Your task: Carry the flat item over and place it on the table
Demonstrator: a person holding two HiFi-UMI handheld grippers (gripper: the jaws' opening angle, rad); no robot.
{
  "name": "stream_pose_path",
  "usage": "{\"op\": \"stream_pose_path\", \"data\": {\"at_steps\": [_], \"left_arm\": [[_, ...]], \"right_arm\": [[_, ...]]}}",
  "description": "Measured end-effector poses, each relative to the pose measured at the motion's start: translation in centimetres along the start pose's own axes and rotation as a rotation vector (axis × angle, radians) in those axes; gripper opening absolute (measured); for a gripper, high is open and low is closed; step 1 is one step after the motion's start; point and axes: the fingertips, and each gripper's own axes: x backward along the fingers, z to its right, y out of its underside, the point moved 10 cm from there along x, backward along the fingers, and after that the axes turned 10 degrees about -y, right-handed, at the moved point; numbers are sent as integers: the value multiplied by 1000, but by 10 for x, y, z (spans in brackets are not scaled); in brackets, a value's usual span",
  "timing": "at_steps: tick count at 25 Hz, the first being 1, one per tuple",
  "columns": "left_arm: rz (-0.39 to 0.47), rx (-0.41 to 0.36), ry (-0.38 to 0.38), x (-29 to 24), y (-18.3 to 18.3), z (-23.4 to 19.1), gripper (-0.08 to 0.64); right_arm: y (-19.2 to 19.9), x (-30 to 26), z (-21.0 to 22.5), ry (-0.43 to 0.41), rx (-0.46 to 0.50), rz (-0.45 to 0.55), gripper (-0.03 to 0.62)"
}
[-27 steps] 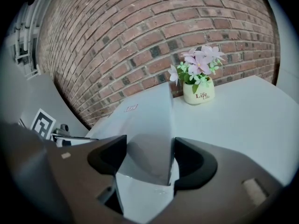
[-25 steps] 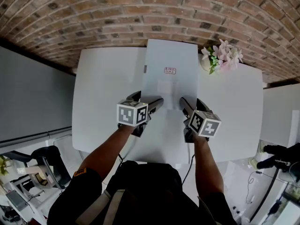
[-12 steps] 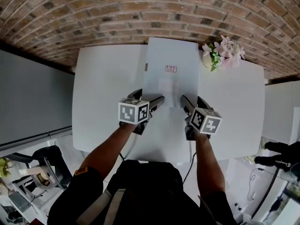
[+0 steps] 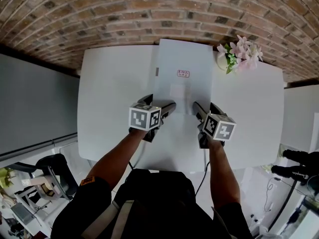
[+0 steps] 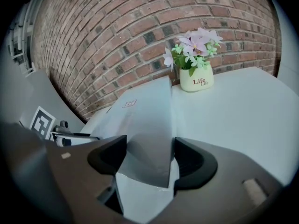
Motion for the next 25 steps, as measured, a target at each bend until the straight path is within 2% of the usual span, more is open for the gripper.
{"op": "stream_pose_path", "data": {"at_steps": [9,13,17,21,25], "left_arm": [[13,-18,11,-1,2,-3,471],[35,-100,-7,7,-2,-1,465],[71,-132,-36,20,-5,-3,459],[115,-149,-61,39,-8,-3,434],[157,-132,-60,60,-4,-3,399]], "right_arm": [[0,0,2,4,7,-19,328],[0,3,-2,36,43,-24,328],[2,9,-11,88,91,-30,323],[0,23,-25,129,126,12,307],[0,42,-46,144,139,73,273]]}}
